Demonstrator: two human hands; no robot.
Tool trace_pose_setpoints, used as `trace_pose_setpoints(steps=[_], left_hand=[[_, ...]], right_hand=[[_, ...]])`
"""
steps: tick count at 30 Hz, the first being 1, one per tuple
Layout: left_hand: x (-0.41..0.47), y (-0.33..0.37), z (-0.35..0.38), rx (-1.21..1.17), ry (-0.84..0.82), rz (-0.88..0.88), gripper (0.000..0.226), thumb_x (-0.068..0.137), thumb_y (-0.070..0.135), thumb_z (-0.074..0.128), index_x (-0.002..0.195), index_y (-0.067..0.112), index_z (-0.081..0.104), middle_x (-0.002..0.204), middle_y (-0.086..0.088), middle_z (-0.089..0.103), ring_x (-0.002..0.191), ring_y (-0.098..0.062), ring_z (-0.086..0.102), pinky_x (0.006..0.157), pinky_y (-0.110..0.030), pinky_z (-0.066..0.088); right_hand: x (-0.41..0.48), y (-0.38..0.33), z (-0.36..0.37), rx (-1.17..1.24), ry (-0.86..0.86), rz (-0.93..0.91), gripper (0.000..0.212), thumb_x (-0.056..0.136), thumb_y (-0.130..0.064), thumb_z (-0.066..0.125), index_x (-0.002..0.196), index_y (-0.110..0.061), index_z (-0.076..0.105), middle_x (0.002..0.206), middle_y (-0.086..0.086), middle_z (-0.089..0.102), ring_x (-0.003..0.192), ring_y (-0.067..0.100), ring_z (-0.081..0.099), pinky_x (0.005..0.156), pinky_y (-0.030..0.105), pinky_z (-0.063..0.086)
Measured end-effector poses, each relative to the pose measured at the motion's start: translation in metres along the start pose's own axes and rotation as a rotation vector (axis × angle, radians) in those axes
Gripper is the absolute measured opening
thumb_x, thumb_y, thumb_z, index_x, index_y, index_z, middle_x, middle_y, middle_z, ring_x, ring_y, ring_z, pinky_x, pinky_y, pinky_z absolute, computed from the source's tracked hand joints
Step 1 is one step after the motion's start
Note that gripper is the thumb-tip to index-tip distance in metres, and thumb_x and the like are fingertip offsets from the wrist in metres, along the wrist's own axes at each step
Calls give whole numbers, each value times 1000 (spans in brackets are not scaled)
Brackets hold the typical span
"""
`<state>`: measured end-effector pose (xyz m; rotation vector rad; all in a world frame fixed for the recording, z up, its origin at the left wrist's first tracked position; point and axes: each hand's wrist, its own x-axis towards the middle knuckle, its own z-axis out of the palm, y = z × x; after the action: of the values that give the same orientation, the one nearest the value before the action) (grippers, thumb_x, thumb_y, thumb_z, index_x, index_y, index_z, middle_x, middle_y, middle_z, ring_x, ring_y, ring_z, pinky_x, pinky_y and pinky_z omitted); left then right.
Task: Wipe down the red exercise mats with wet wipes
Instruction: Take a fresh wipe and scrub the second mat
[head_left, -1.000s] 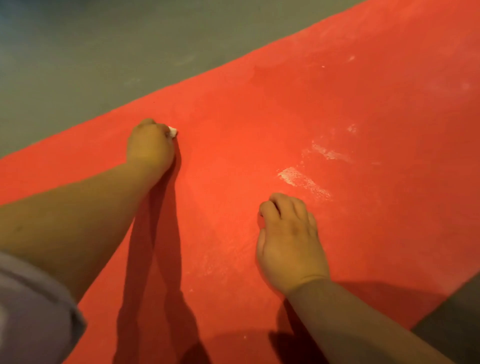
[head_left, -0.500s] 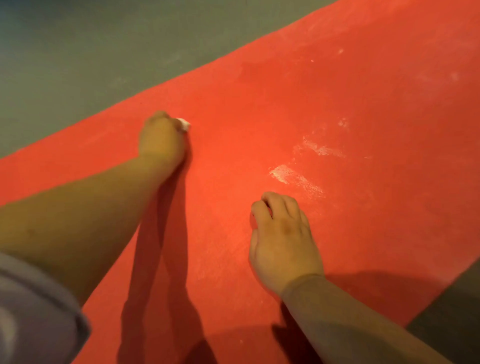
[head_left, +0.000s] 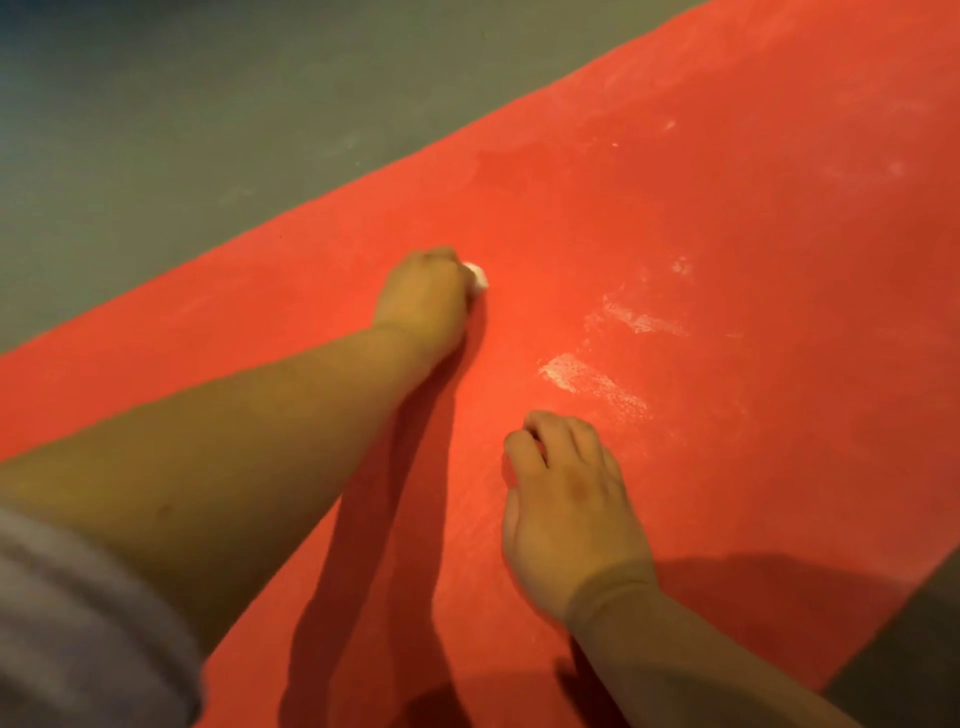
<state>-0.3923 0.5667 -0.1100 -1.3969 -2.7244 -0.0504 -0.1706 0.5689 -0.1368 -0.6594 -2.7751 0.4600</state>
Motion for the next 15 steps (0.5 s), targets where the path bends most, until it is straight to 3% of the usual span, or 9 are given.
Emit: trace_pose_setpoints(steps=[3,6,8,10,13,15], left_hand=[[-33,22,-9,-148,-44,335,23,94,25,53,109,27,70,105,-5,68,97,-30,62,71,-32,40],[-61,13,-17,-273,-140,322,46,94,27,54,139,34,46,115,-7,67,97,-29,61,64,-25,28],[-81,-2,-21,-371,-202,250,67,91,32,55,148,41,21,146,0,46,122,-20,51,85,-17,34],[-107,-25,-18,-361,-189,128,70,93,40,53,149,43,10,159,3,18,141,-16,30,109,-24,24],[-160,-70,-5,-193,-206,-278,67,93,51,45,151,33,16,160,-2,10,146,-22,14,116,-48,14],[-191,-91,3,-115,-230,-484,69,91,66,31,151,34,18,160,2,8,147,-20,8,116,-54,12]], right_hand=[[-1,-1,-3,-4,3,-11,26,67,-21,48,91,-19,59,108,4,58,103,28,55,87,40,51],[-2,-1,-2,-23,3,-19,23,69,-20,52,91,-19,57,107,3,57,103,27,53,88,39,49],[-2,-2,-2,-13,7,-9,23,69,-18,57,92,-19,56,107,3,56,102,27,53,87,39,49],[-1,-1,-2,6,-4,-1,27,69,-17,59,95,-19,56,105,3,56,101,27,53,87,40,49],[-2,0,-5,45,-54,32,40,72,-17,55,111,-18,53,113,2,52,106,26,50,93,39,45],[-1,-2,-8,81,-47,67,50,73,-19,53,123,-20,49,127,2,48,116,26,47,98,41,42]])
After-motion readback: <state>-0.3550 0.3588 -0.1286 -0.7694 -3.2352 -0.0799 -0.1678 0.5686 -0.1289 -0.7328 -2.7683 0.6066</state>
